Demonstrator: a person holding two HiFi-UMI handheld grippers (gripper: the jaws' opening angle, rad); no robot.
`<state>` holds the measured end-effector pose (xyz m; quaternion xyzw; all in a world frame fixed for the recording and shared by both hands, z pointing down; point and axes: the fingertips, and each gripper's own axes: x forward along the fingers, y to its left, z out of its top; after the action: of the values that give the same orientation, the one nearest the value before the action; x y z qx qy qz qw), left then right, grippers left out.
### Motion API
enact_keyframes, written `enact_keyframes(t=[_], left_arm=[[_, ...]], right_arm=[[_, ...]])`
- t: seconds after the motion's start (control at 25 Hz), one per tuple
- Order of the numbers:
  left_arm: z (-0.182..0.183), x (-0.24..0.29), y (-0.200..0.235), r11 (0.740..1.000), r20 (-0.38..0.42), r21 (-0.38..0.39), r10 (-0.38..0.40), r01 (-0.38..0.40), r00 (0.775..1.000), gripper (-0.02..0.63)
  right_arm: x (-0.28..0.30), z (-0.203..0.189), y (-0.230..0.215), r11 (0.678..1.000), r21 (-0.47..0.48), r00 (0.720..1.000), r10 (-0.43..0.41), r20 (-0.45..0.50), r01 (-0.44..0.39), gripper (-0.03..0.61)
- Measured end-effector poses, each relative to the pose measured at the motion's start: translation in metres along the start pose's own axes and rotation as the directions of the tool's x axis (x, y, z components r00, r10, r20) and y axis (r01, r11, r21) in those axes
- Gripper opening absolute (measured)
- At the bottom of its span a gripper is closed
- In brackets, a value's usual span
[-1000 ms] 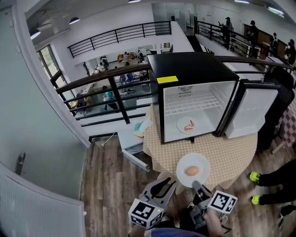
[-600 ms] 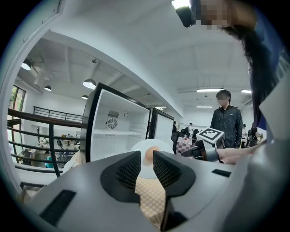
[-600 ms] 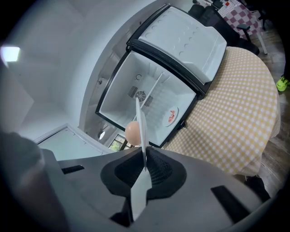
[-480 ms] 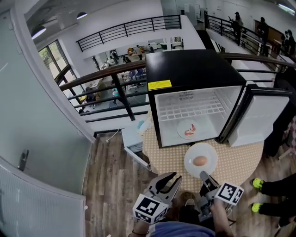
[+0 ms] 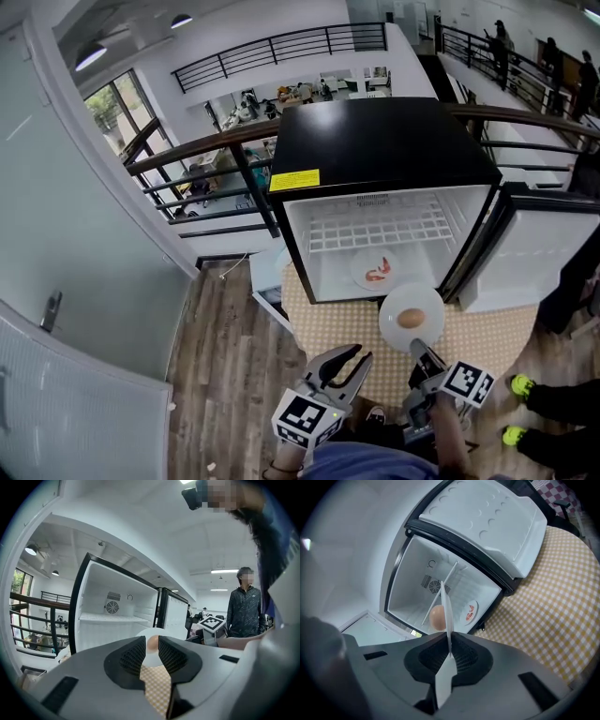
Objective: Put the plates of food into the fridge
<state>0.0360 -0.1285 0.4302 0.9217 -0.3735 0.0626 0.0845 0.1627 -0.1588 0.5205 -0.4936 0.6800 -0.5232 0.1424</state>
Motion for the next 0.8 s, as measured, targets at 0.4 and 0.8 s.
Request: enact_keyframes(t=[0.4, 0.8], left_arm=[[-0.005, 0.013, 0.006, 1.000, -0.046, 0.018, 0.011, -0.010, 0.999, 0.094], [0.008, 0.048, 0.029, 0.992, -0.042, 0.040, -0.117, 0.119, 0.992, 0.094]], right_arm=[[0.040, 0.039, -0.033, 0.998, 0.066, 1.000, -0.005, 0.020, 0.004, 0.025], [0.085, 0.058, -0.063, 0.990, 0.118, 0.994, -0.089, 0.066, 0.081, 0.025]])
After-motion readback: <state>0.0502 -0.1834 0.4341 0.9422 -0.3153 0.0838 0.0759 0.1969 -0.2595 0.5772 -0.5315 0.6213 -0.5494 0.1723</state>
